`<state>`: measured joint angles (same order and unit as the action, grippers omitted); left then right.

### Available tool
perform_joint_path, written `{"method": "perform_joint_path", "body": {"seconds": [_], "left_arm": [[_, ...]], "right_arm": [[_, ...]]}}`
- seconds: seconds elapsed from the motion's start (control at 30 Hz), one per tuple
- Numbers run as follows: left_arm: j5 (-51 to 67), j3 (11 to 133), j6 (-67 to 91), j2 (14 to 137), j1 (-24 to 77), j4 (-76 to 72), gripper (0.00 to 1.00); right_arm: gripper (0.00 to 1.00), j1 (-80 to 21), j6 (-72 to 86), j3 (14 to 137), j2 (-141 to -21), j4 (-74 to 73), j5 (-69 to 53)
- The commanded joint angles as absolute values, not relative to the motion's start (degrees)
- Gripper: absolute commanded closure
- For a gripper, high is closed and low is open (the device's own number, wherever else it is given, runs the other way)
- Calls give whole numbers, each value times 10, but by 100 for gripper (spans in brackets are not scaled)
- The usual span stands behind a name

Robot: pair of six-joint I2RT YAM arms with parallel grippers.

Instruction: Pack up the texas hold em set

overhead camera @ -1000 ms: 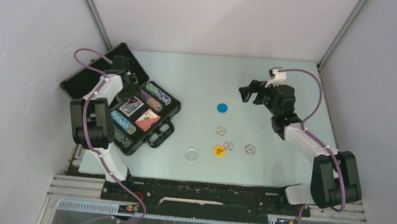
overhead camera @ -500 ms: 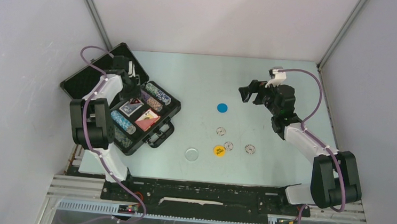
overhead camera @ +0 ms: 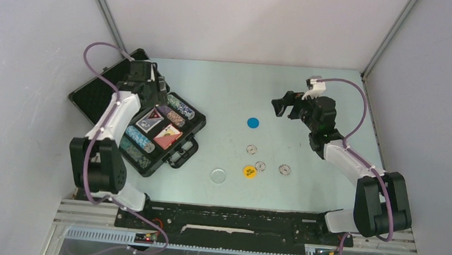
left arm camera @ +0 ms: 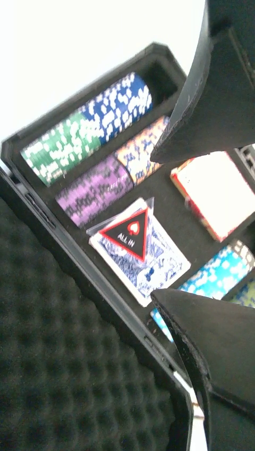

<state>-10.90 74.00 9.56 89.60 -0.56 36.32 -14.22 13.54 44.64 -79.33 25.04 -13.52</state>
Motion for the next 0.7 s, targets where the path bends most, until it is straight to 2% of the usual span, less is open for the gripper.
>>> {"method": "perform_joint_path", "body": {"seconds": [0.0,0.3,0.43,0.67], "left_arm": [[-49,683,218,836,-7,337,5],[117,551,382,802,-110,202,9],[120,510,394,792,-128,141,10],[125,511,393,825,-141,129,11]], "right_arm": [[0,-139,146,470,-791,261,-137],[0,-136,152,470,-793,263,-144],[1,-133,152,470,-794,262,-146],[0,-131,156,470,-796,265,-151]]}}
